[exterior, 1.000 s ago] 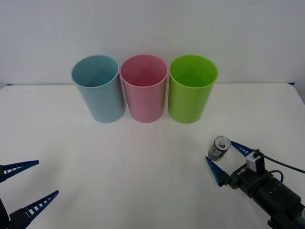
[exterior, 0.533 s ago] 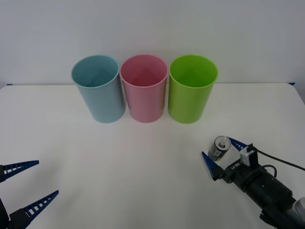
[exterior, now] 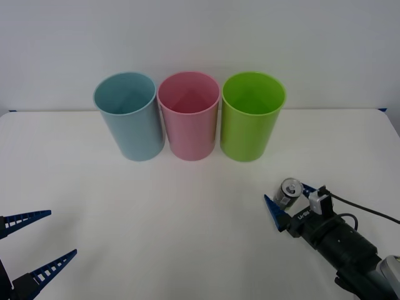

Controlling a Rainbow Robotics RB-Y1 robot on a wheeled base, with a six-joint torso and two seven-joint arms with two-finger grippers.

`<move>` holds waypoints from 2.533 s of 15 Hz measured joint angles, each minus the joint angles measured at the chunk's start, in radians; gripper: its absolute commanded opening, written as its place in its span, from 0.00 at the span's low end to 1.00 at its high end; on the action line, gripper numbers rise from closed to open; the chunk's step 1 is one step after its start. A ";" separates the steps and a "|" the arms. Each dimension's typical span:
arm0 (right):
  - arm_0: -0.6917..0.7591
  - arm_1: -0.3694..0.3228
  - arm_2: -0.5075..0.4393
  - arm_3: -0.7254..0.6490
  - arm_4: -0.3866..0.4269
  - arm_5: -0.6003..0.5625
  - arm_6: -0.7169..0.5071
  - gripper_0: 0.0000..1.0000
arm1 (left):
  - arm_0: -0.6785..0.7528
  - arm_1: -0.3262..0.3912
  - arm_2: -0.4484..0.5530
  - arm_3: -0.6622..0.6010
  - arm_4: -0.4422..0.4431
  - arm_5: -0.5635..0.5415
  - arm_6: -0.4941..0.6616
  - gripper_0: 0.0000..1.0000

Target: Put cans in the blue bin and PET bottles in the pink bin and trash in the green bin.

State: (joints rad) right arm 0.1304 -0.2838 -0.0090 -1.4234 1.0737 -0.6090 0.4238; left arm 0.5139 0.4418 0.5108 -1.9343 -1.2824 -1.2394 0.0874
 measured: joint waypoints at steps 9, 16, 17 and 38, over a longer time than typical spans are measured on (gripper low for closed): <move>-0.006 0.000 0.018 0.000 -0.008 0.015 0.015 0.00 | 0.000 0.000 0.000 0.000 0.000 0.000 0.000 1.00; -0.004 -0.002 -0.001 -0.035 -0.048 -0.074 0.024 0.00 | 0.000 0.000 0.000 0.000 0.000 0.000 0.000 1.00; 0.004 -0.008 -0.011 -0.054 -0.050 -0.104 0.019 0.00 | 0.000 0.000 0.000 0.000 0.000 0.000 0.000 1.00; 0.035 -0.083 0.034 -0.773 0.174 -0.147 -0.456 0.00 | 0.000 0.000 0.000 0.000 0.000 0.000 0.000 1.00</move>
State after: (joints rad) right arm 0.1653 -0.3668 0.0250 -2.1967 1.2480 -0.7564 -0.0324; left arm 0.5138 0.4418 0.5108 -1.9344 -1.2824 -1.2394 0.0874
